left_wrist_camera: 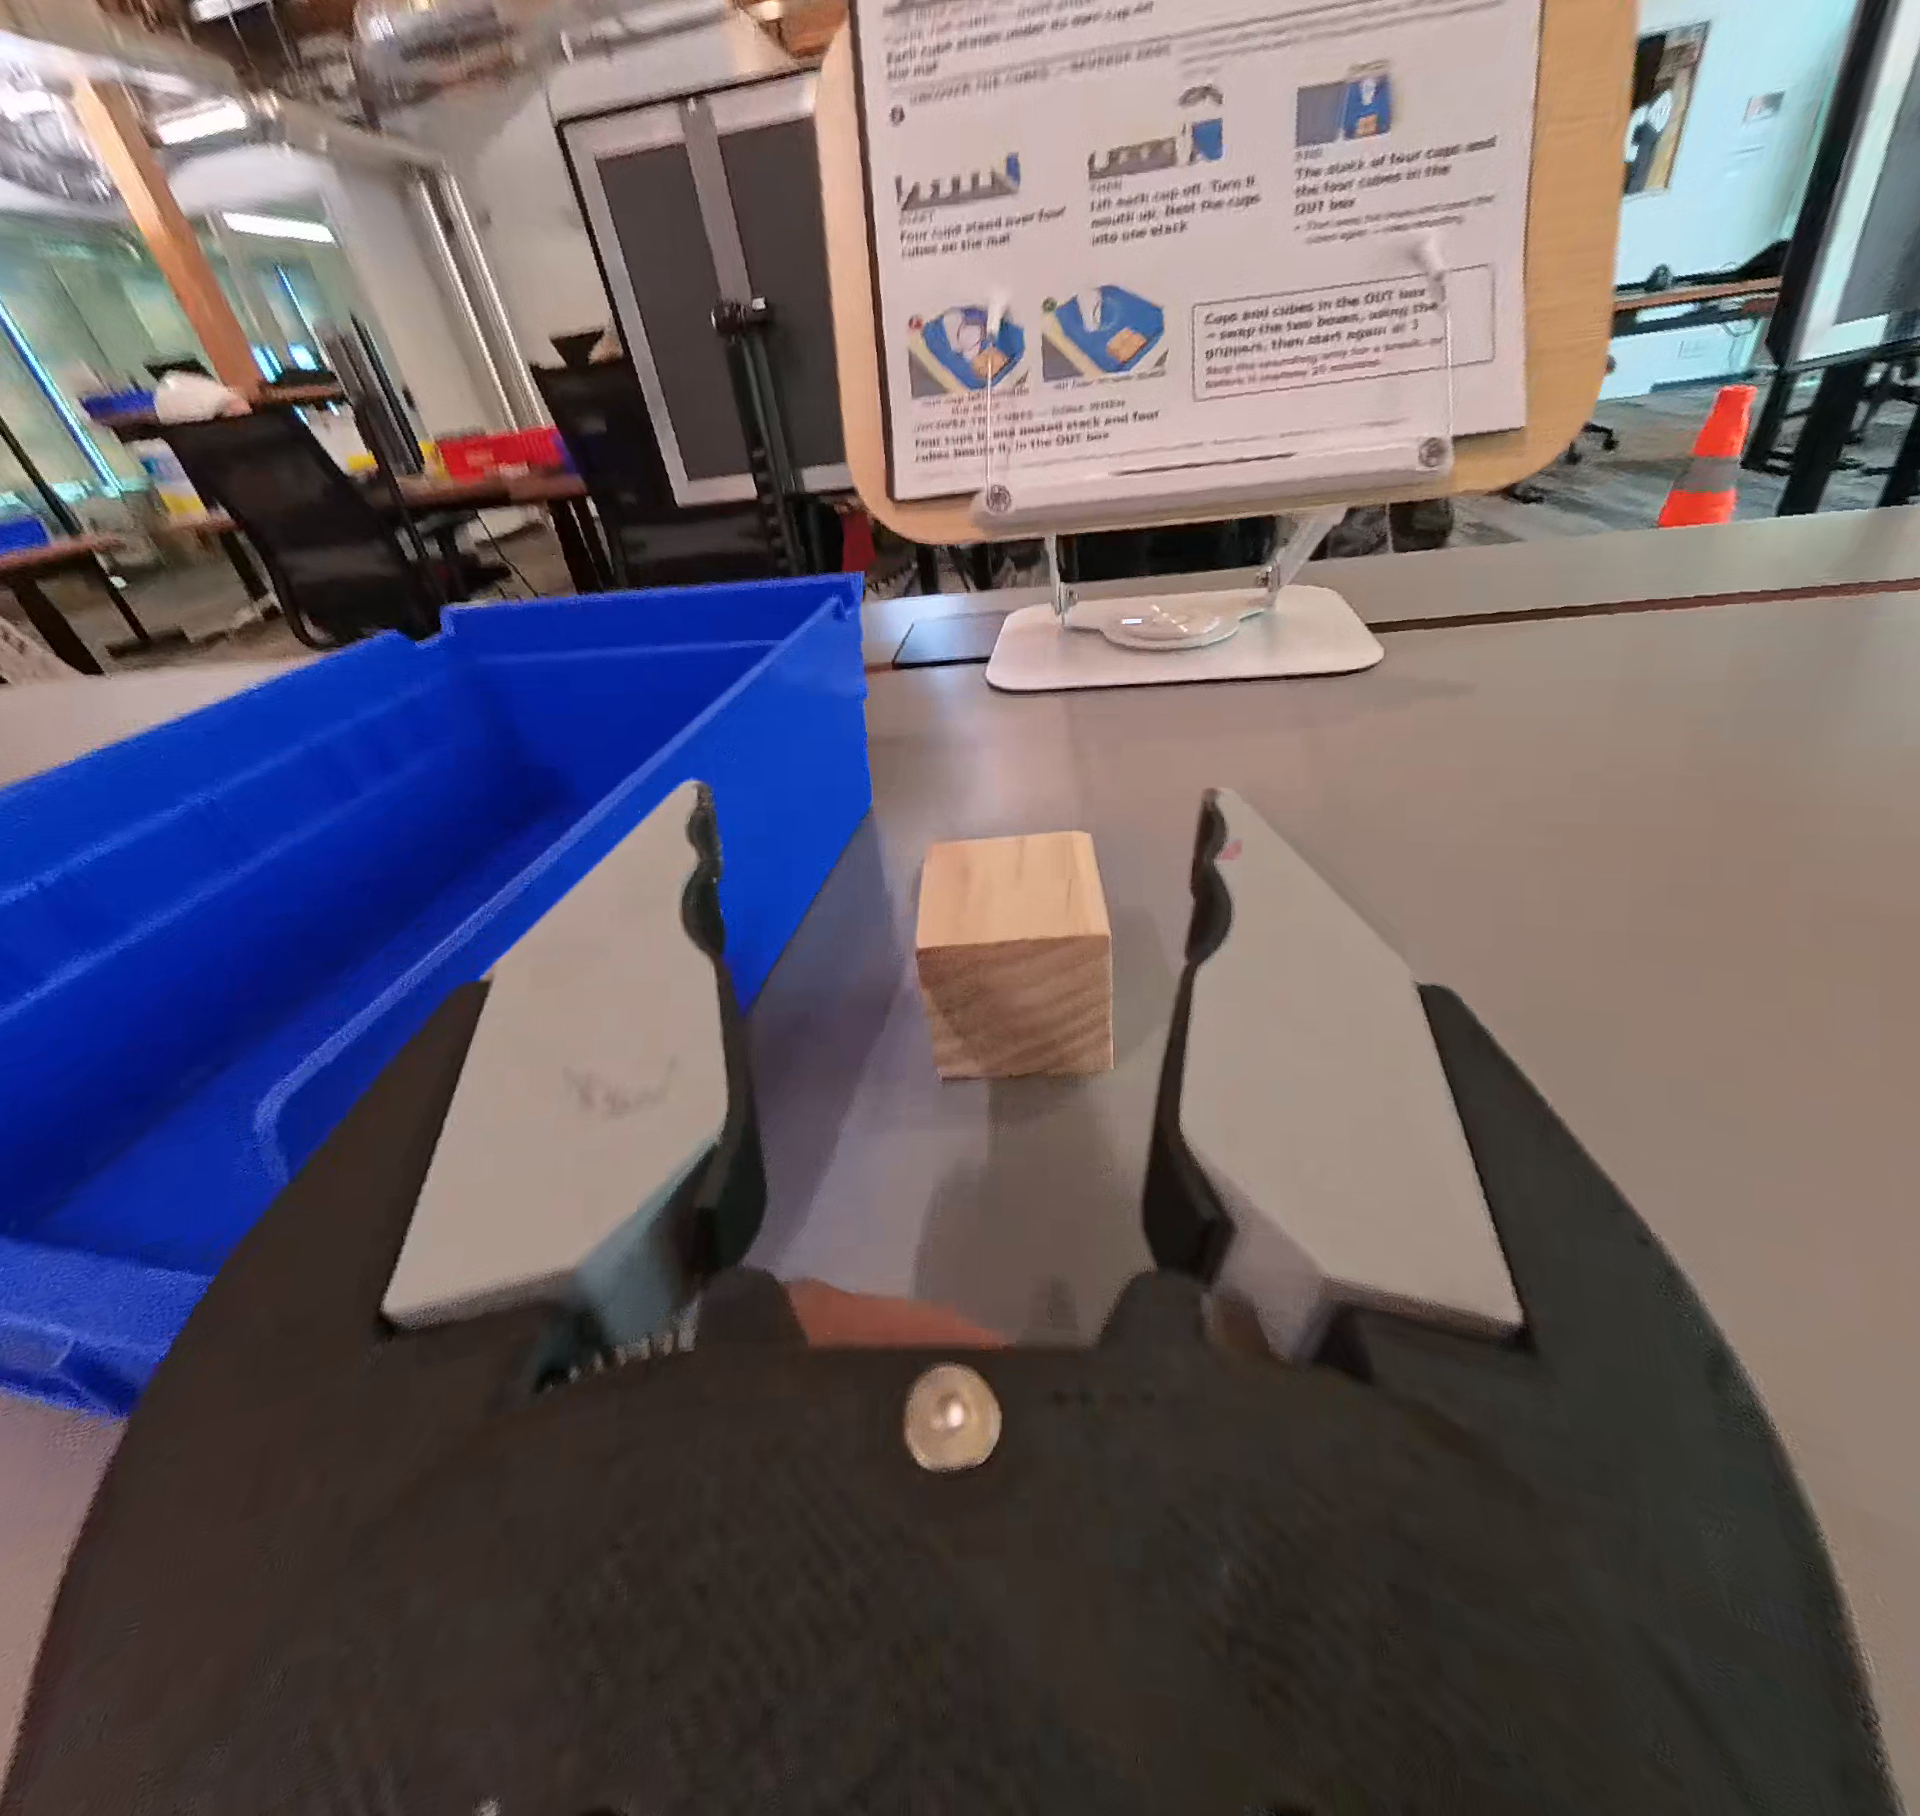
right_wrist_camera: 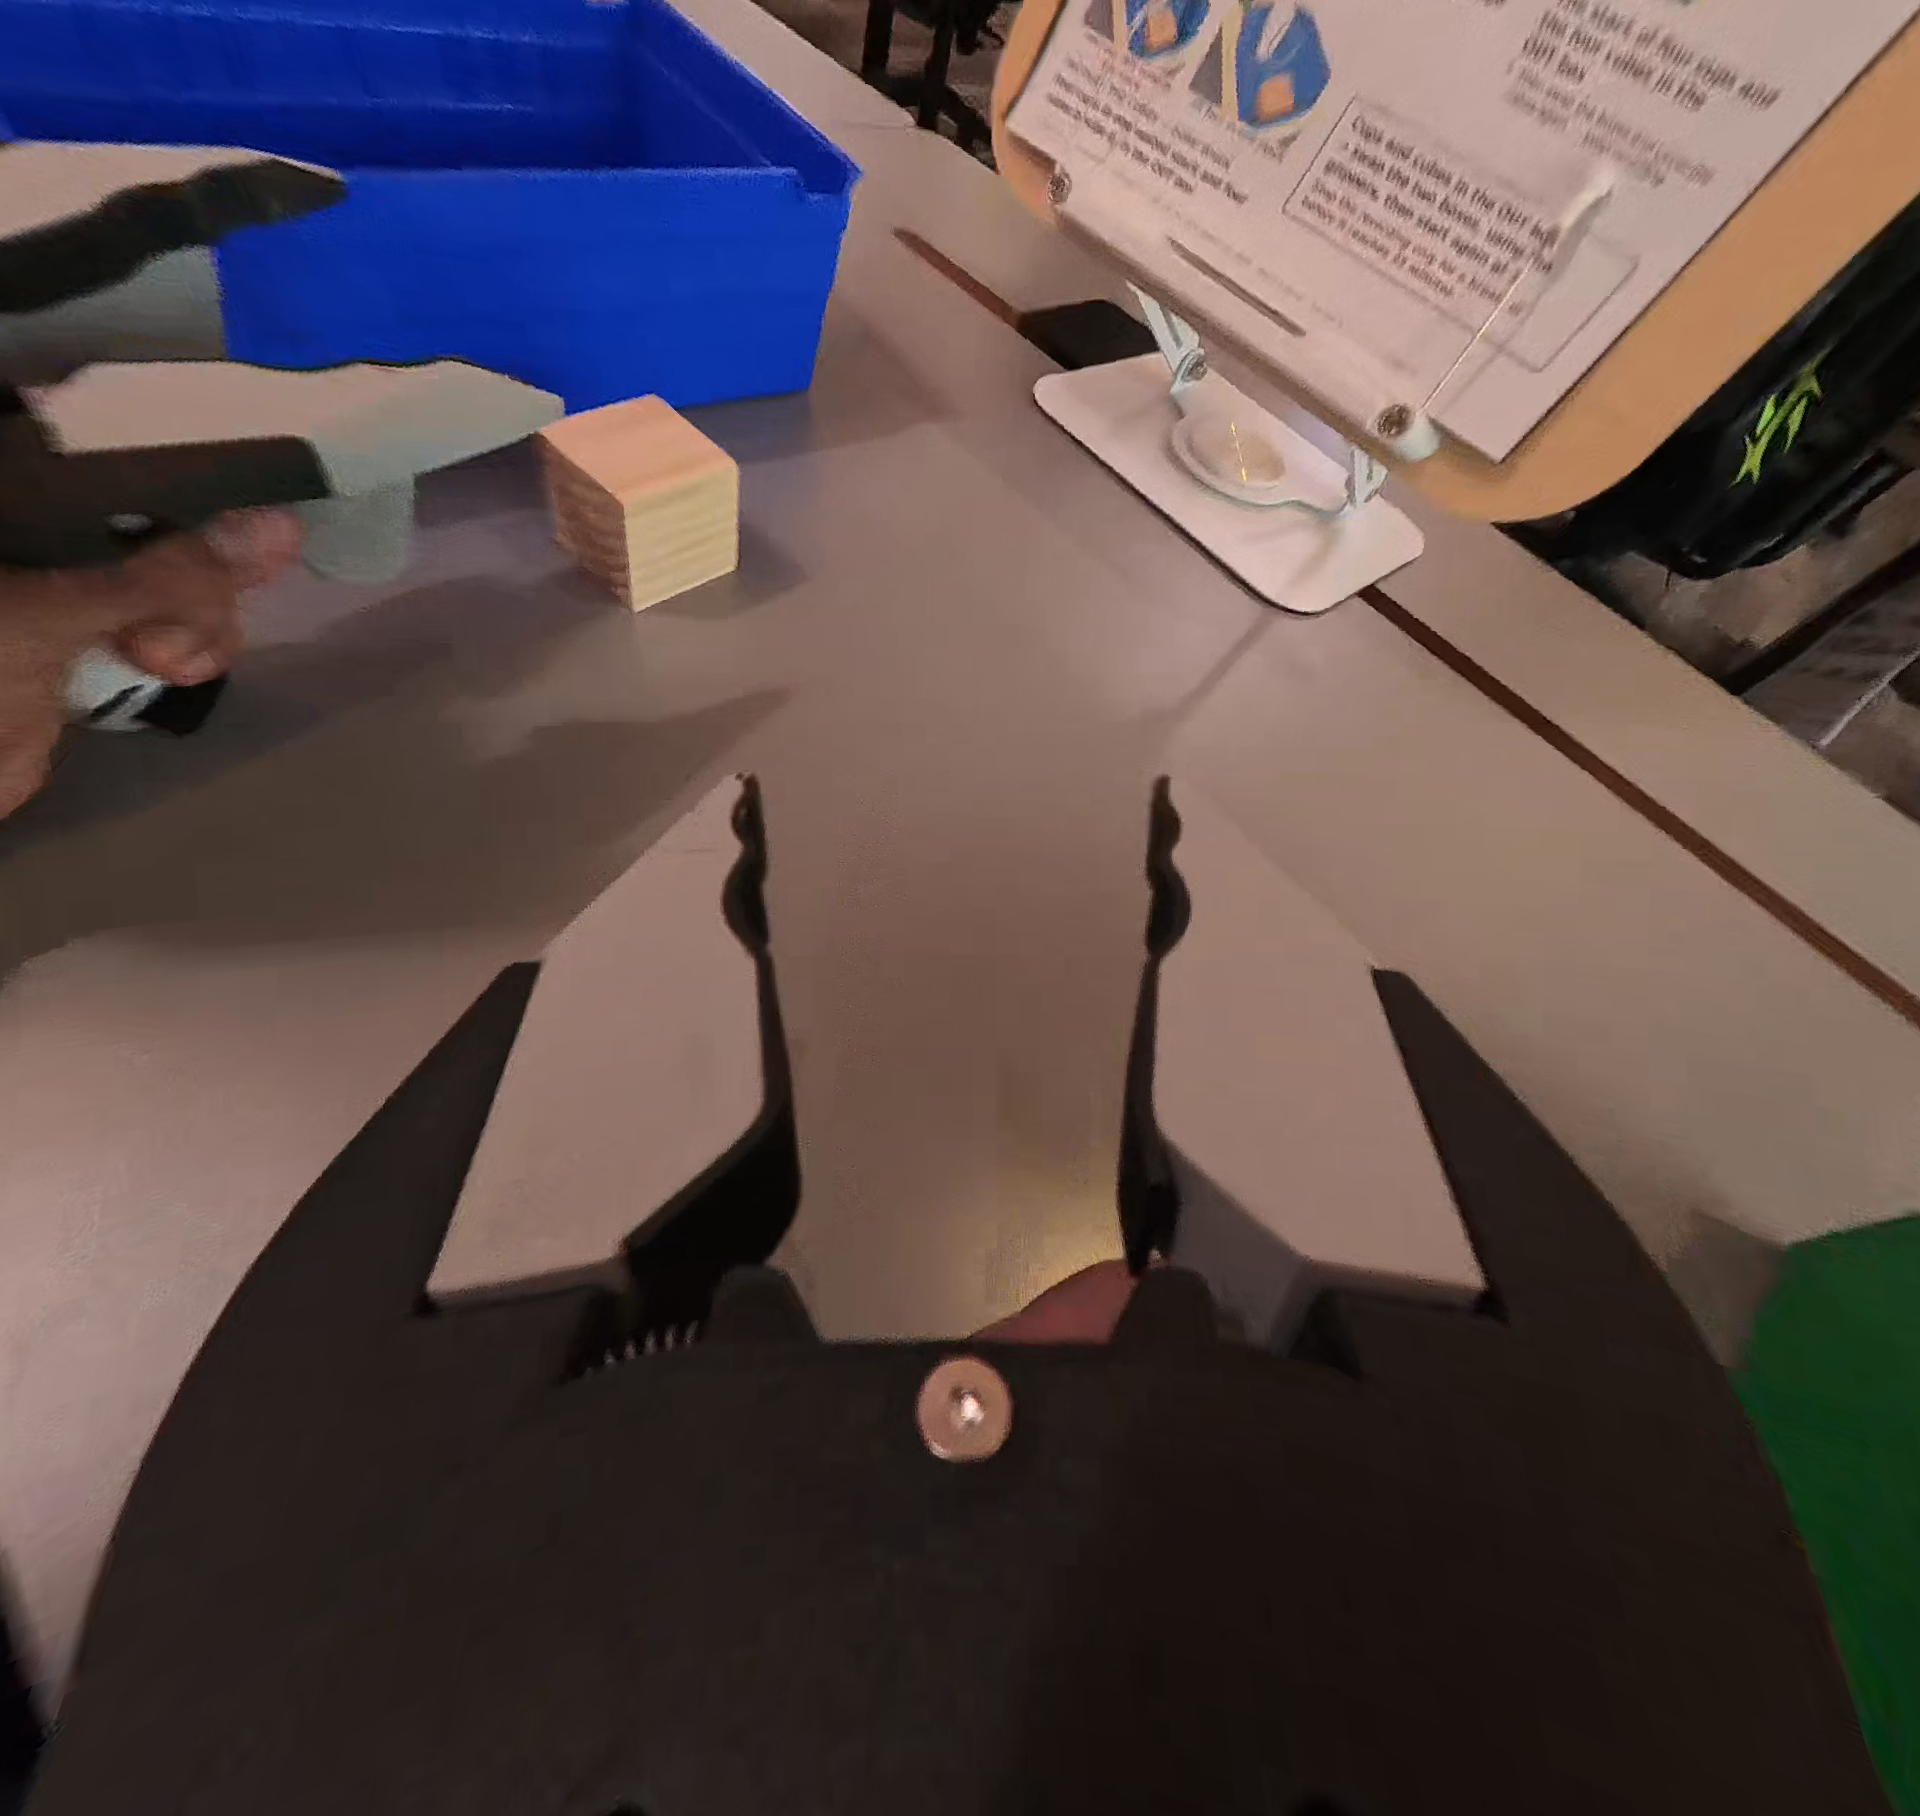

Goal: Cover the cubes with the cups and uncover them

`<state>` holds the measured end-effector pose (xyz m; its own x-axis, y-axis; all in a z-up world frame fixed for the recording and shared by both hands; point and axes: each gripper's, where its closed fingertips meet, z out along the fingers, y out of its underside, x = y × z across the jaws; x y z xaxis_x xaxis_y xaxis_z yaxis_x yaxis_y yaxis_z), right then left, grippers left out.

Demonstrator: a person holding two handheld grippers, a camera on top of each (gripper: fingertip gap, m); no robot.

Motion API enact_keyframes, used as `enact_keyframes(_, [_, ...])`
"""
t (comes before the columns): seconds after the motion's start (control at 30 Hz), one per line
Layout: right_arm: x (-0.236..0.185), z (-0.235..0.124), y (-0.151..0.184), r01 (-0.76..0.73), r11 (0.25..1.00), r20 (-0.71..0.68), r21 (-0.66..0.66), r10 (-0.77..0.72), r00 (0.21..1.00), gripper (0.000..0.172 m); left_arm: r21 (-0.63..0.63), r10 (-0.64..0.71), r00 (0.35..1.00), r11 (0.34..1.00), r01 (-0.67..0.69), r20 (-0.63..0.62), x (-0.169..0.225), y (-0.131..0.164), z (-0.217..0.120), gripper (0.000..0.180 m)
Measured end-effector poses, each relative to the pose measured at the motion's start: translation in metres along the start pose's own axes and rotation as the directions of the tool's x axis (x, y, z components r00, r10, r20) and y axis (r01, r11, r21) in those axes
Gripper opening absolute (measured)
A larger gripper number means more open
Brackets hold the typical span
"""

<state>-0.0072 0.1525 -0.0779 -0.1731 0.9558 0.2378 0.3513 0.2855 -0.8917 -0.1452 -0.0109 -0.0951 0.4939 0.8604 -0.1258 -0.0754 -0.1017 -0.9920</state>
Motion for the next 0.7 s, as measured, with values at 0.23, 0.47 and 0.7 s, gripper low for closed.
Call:
enact_keyframes(0.23, [0.047, 0.067, 0.057, -0.204, 0.979, -0.097, 0.009, 0.204, 0.974, 0.064, -0.2, 0.042, 0.991, 0.977, -0.067, -0.127, 0.021, 0.028, 0.023, 0.088])
enact_keyframes(0.47, [0.056, 0.062, 0.069, -0.283, 0.959, -0.064, 0.005, 0.283, 0.957, 0.066, -0.469, -0.023, 0.976, 0.879, -0.083, -0.215, 0.03, 0.072, 0.048, 0.083])
enact_keyframes(0.7, [0.044, 0.061, 0.065, -0.118, 0.993, -0.116, -0.006, 0.116, 0.986, 0.057, -0.592, -0.105, 0.964, 0.803, -0.063, -0.245, 0.027, 0.094, 0.059, 0.067])
